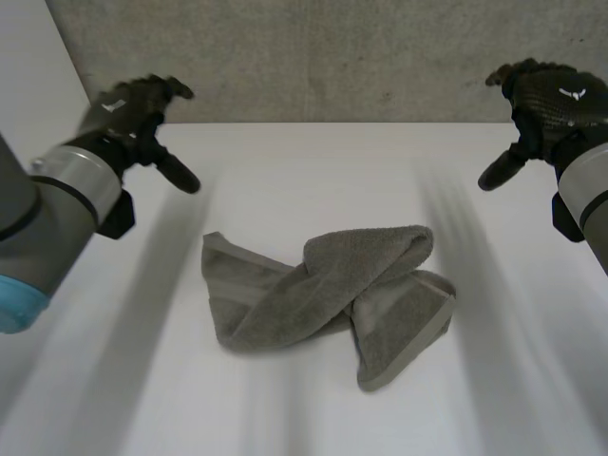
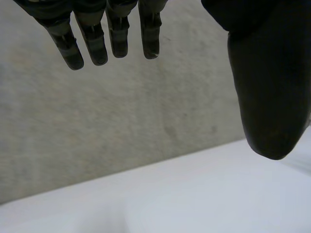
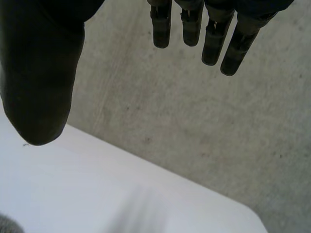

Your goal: Fold the towel.

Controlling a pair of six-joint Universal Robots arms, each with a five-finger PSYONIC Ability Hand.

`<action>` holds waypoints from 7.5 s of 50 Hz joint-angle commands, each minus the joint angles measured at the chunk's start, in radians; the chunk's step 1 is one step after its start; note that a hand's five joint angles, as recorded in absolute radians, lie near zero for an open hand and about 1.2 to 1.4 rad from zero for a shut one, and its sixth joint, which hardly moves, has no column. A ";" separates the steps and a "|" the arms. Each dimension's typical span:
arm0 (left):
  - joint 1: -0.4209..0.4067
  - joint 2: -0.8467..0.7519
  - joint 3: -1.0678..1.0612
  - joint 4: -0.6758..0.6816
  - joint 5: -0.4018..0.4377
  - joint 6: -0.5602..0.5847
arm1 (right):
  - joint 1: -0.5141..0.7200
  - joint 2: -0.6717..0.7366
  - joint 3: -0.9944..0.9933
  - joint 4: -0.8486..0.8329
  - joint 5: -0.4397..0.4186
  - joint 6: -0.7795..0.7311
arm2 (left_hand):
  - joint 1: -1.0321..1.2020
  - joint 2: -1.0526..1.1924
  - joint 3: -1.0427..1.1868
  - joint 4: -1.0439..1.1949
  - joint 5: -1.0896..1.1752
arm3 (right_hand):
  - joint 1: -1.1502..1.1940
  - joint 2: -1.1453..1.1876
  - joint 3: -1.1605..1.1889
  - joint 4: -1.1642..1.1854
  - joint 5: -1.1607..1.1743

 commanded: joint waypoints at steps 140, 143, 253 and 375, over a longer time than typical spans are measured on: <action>0.055 -0.235 -0.419 0.539 0.216 0.341 | -0.092 0.154 0.358 -0.223 -0.411 -0.410 | 0.095 0.098 -0.051 -0.059 0.112 | 1.151 1.153 -0.042 -0.076 1.162; 0.058 -0.238 -0.418 0.528 0.194 0.343 | -0.095 0.154 0.358 -0.222 -0.411 -0.406 | 0.151 0.154 -0.051 -0.059 0.168 | 1.151 1.153 -0.042 -0.076 1.162; 0.326 0.408 -0.479 0.060 0.383 0.329 | -0.229 -0.189 0.200 0.291 -0.491 -0.510 | 1.155 1.158 -0.051 -0.059 1.171 | 1.151 1.153 -0.042 -0.076 1.162; 0.225 0.112 -0.458 0.093 0.212 0.434 | -0.213 0.091 0.161 0.295 -0.445 -0.634 | 1.155 1.158 -0.051 -0.059 1.171 | 1.151 1.153 -0.042 -0.076 1.162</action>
